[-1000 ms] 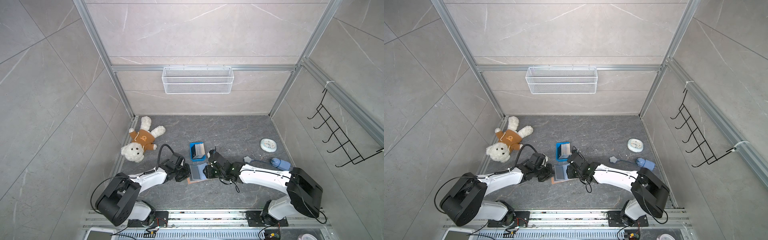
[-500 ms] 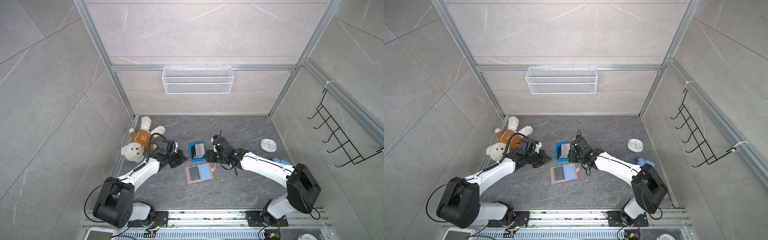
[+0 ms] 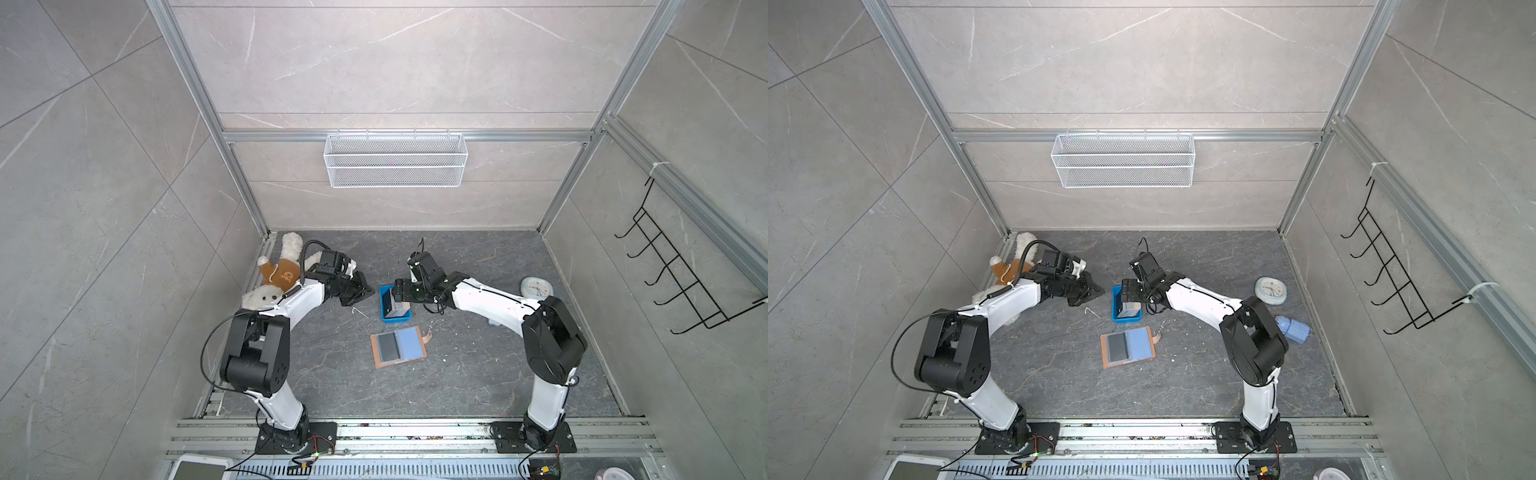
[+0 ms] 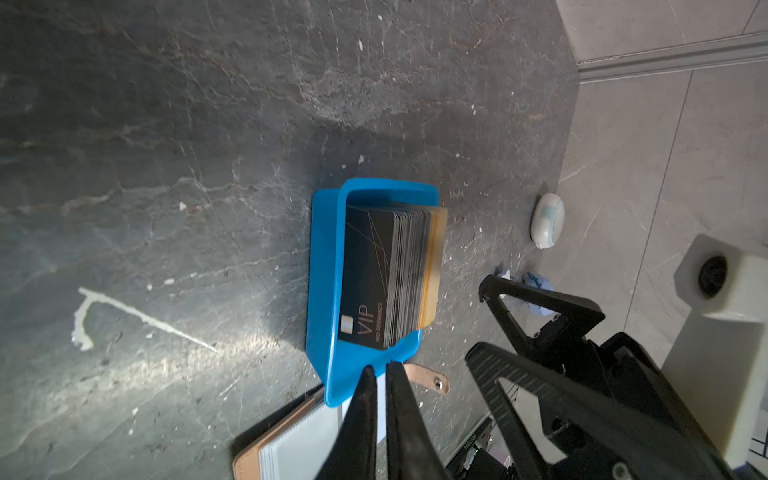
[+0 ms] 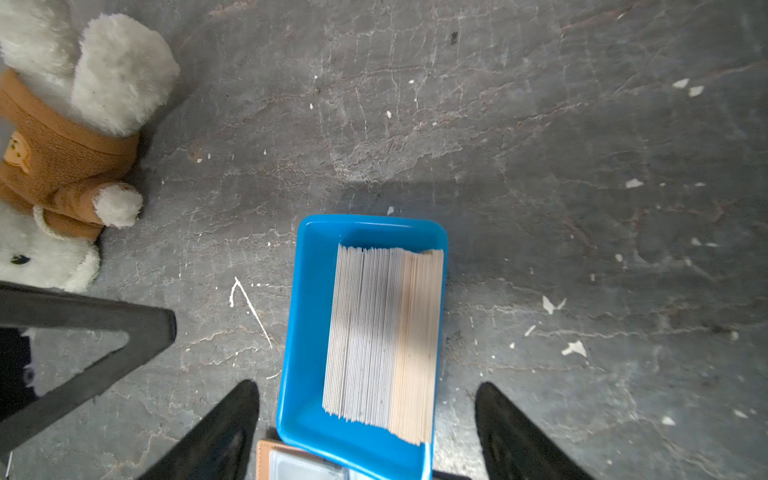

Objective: Put the credit cards into the card holder

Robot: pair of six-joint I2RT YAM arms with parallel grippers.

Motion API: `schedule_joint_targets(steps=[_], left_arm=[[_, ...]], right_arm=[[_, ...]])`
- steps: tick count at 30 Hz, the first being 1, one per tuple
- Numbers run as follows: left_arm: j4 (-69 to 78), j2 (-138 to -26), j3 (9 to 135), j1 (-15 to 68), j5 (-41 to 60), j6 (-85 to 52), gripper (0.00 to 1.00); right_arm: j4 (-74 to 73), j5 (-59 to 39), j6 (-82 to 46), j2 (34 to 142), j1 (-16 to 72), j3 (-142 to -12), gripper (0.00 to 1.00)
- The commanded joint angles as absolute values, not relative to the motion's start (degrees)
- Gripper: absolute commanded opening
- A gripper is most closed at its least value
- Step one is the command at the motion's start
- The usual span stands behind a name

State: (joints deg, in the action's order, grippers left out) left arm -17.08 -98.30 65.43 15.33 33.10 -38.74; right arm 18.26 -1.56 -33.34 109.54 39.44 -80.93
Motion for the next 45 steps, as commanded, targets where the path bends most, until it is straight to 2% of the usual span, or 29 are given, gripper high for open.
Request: schedule_joint_targets(steps=[1, 7, 19, 31, 45], left_arm=[[-19.17, -101.29, 69.78, 15.27, 35.90, -36.26, 0.12], [-19.01, -105.62, 73.09, 15.35, 37.25, -34.64, 0.13], [-18.78, -110.10, 74.26, 17.54, 41.09, -33.27, 0.04], [-23.24, -111.90, 75.68, 19.87, 34.96, -32.08, 0.00], [-26.69, -110.75, 75.81, 20.48, 28.65, -31.54, 0.00]], right_arm=[[20.47, -1.90, -32.21, 112.89, 39.30, -84.29, 0.87], [21.88, -2.27, -31.49, 116.04, 39.32, -86.73, 0.90], [23.28, -2.26, -31.15, 117.64, 39.33, -86.48, 0.90], [23.65, -4.19, -30.49, 119.11, 39.31, -86.46, 0.91], [22.94, -5.28, -30.14, 119.53, 39.44, -85.42, 0.91]])
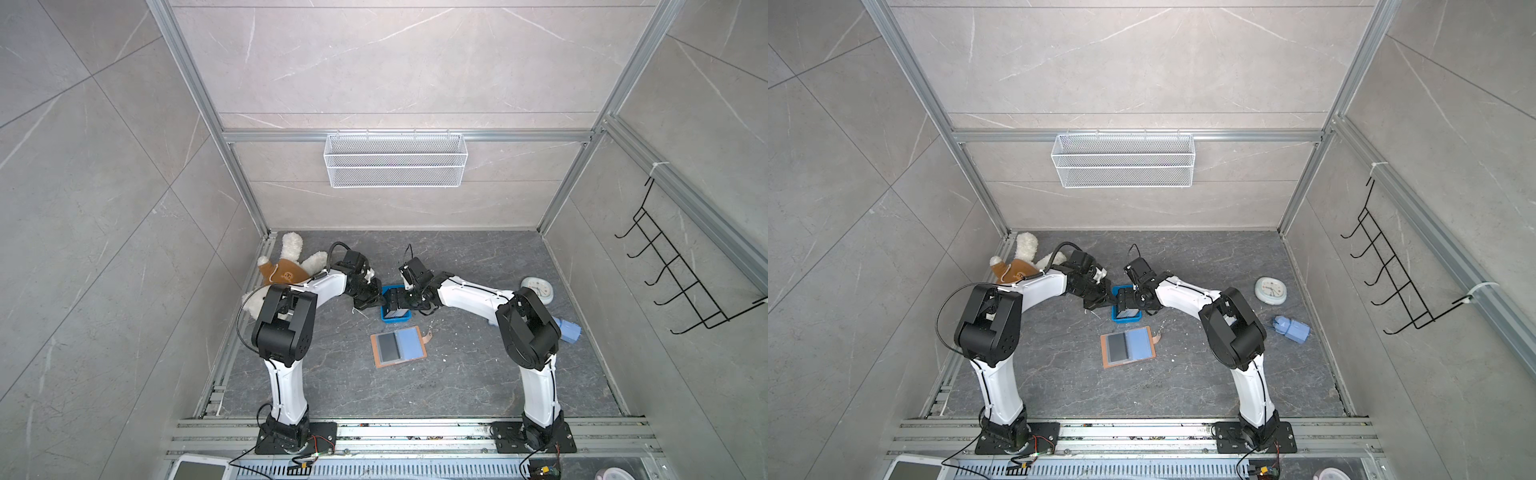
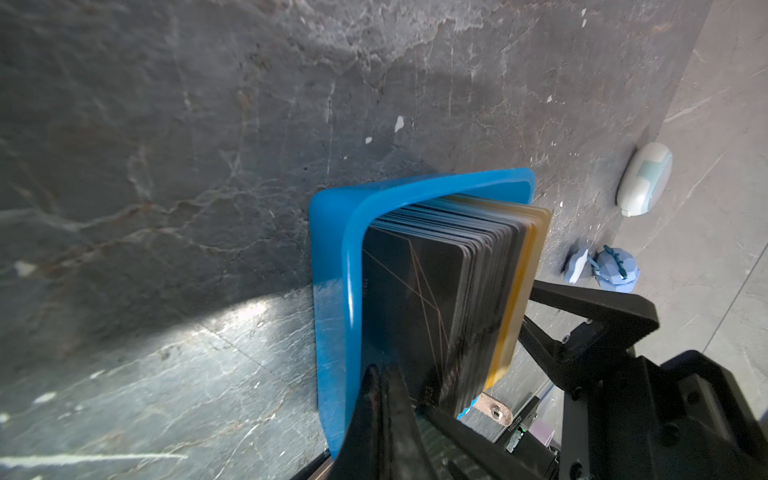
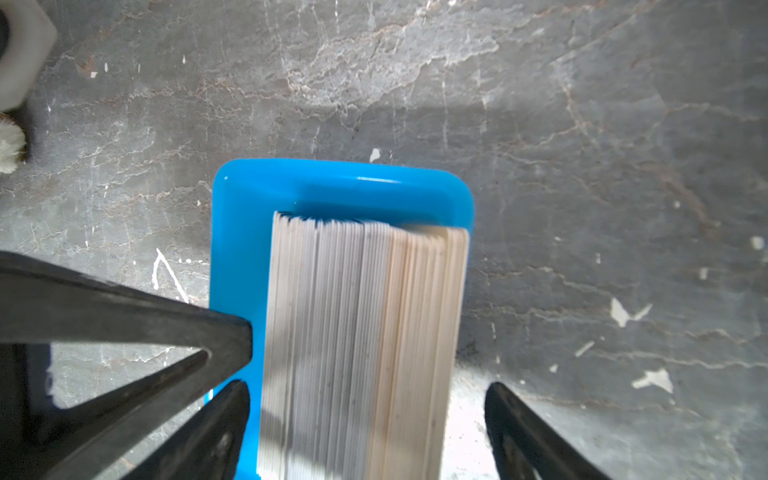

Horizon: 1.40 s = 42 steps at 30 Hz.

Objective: Put the credit cards into the card holder

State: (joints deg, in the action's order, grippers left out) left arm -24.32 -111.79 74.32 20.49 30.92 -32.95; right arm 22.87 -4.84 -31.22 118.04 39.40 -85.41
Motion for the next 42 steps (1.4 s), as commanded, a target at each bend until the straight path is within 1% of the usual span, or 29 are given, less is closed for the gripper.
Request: schedule_joint_targets(steps=[1, 6, 17, 40, 42], left_arm=[[-26.81, -110.66, 75.79, 20.48, 28.28, -31.47, 0.00], [-27.22, -110.65, 75.71, 20.48, 28.24, -31.42, 0.00], [-28.75, -111.11, 76.29, 20.59, 27.45, -30.72, 0.00], [-27.74, -112.04, 76.54, 21.24, 31.06, -30.32, 0.00], [-27.48, -112.41, 76.64, 21.56, 31.50, -30.26, 0.02]], right_arm=[[23.03, -5.14, -30.09, 119.67, 39.41, -85.36, 0.90], [23.46, -3.55, -31.02, 119.41, 39.44, -85.15, 0.90], [23.55, -0.57, -31.59, 115.21, 39.46, -82.61, 0.89], [23.49, -0.94, -30.96, 112.03, 39.28, -81.23, 0.88], [23.38, -0.95, -30.97, 111.56, 39.22, -80.91, 0.88]])
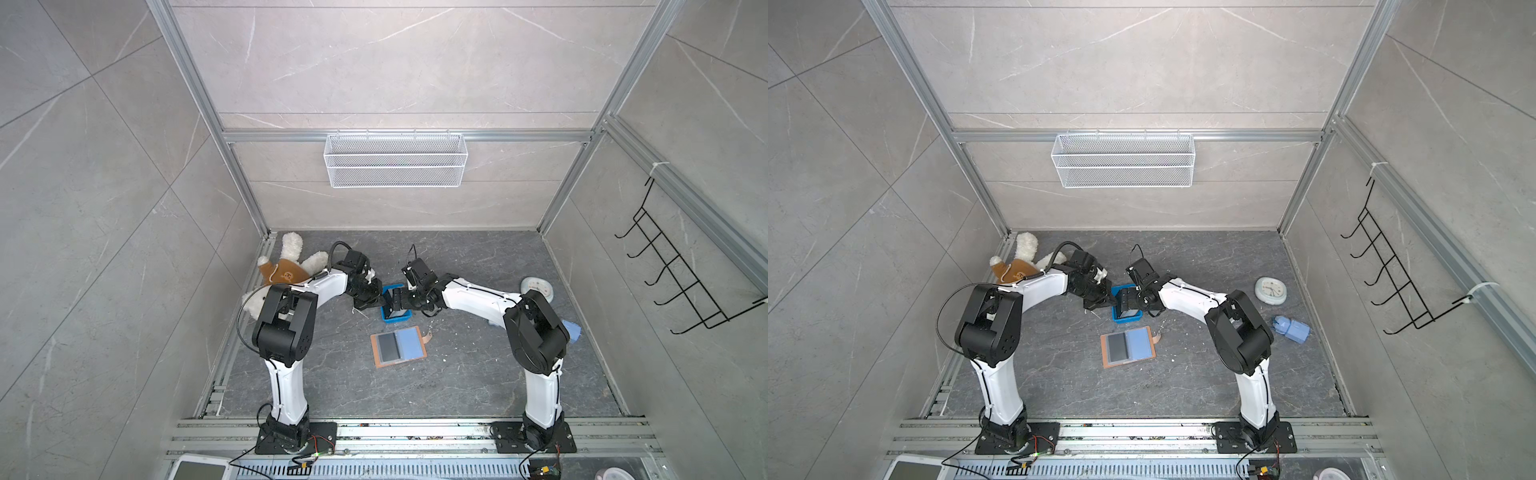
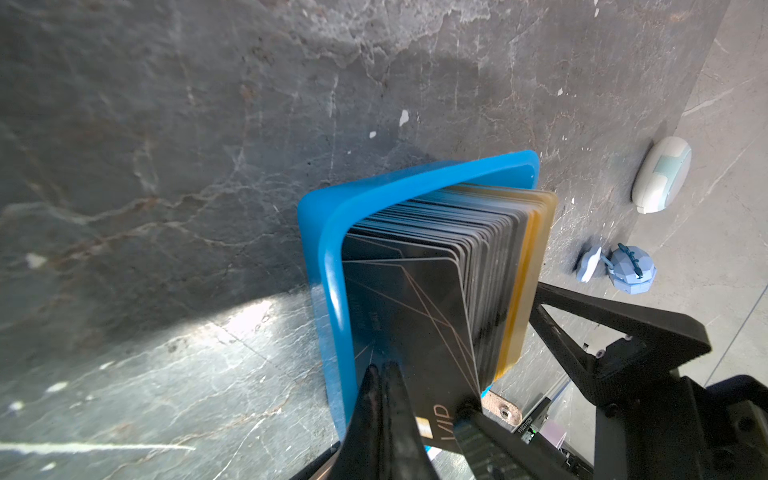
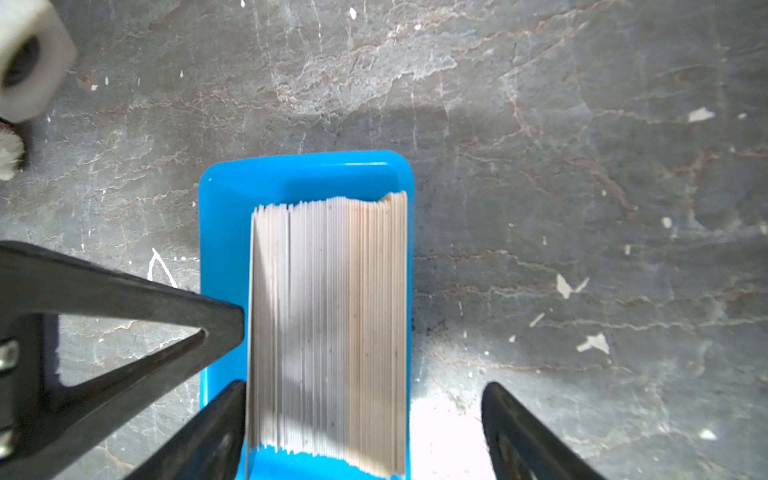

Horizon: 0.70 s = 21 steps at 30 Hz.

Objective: Put the credit cards into the card holder

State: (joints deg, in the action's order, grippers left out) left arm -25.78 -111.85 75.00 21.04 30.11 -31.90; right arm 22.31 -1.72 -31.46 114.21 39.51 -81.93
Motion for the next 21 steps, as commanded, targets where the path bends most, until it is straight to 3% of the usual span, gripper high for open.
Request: schedule_joint_targets(steps=[1, 14, 18, 21], left_arm=[[-27.34, -112.58, 76.67, 21.67, 31.99, -30.28, 0.04], [-26.63, -113.64, 77.20, 22.50, 33.36, -30.06, 0.10], [-26.62, -113.47, 77.24, 22.52, 33.36, -30.15, 0.10], [-26.63, -113.52, 77.24, 22.51, 33.24, -30.17, 0.10]], right_arm=[[23.42, -1.04, -30.92, 111.40, 39.28, -80.94, 0.88], [22.47, -2.71, -31.56, 106.71, 39.34, -78.34, 0.85], [20.81, -4.34, -33.01, 104.11, 39.56, -76.24, 0.80], [19.49, -6.06, -33.95, 103.57, 39.86, -75.65, 0.70]])
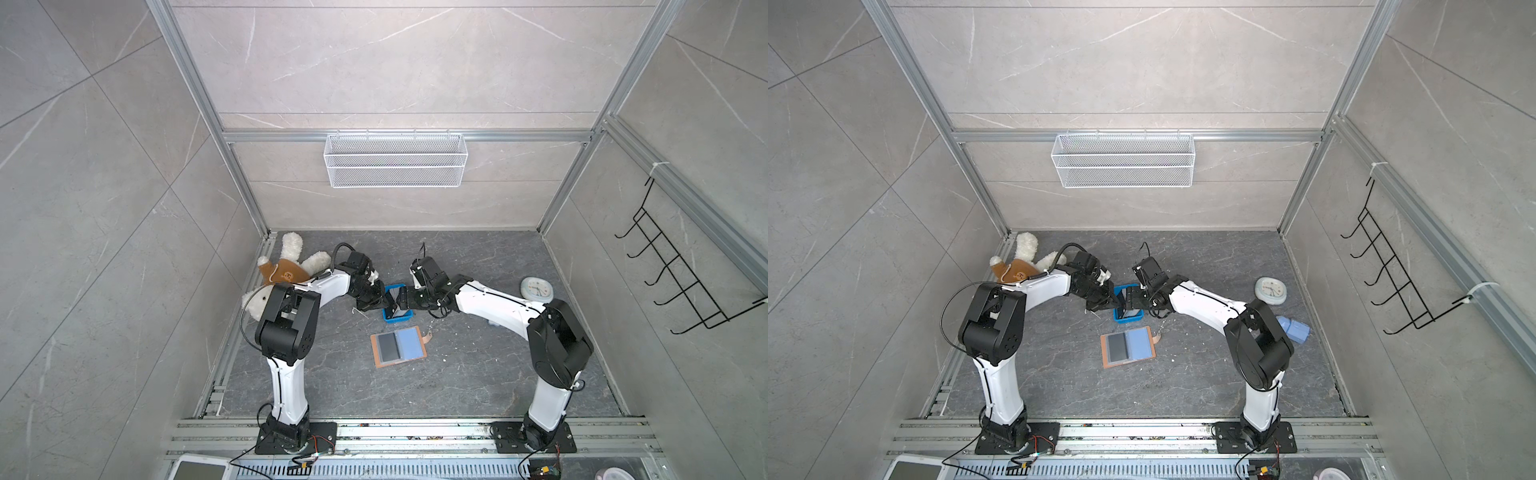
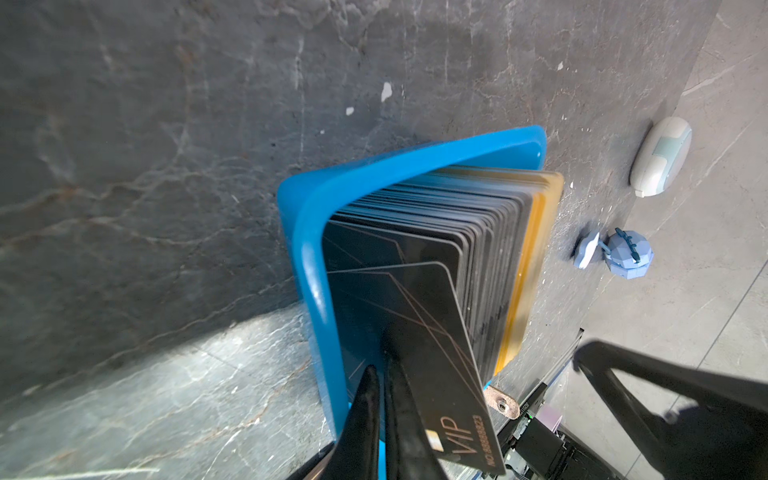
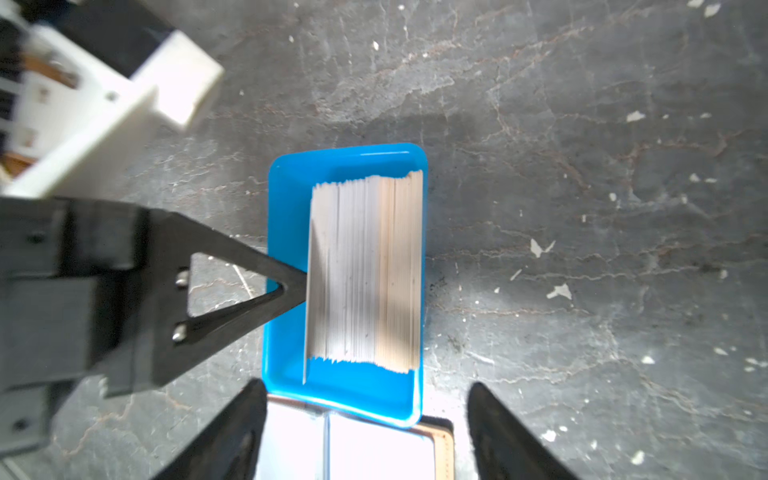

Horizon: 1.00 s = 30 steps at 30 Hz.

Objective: Put the credit cards into the card holder

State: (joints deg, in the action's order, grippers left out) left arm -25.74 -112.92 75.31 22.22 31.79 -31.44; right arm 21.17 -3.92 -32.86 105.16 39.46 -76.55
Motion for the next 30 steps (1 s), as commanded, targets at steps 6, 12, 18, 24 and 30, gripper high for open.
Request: schedule_joint_targets(steps=[6, 12, 18, 24, 30], left_arm=[[-26.72, -113.42, 77.25, 22.50, 33.06, -30.10, 0.10], [-26.72, -113.38, 77.34, 22.59, 33.08, -30.10, 0.10], [-26.87, -113.38, 77.28, 22.59, 33.10, -30.06, 0.10], [-26.81, -113.25, 77.34, 22.59, 32.97, -30.08, 0.10], [-26.91, -112.86, 77.28, 22.60, 32.69, -30.02, 0.10]], right_arm=[[18.81, -7.93, -34.67, 106.62, 40.92, -78.14, 0.46], [18.80, -7.92, -35.13, 109.10, 41.35, -79.75, 0.35], [19.17, -8.26, -35.31, 111.74, 41.43, -81.34, 0.29], [19.16, -8.33, -35.43, 112.93, 41.52, -81.95, 0.23], [19.08, -8.14, -35.77, 112.86, 41.63, -81.77, 0.11]])
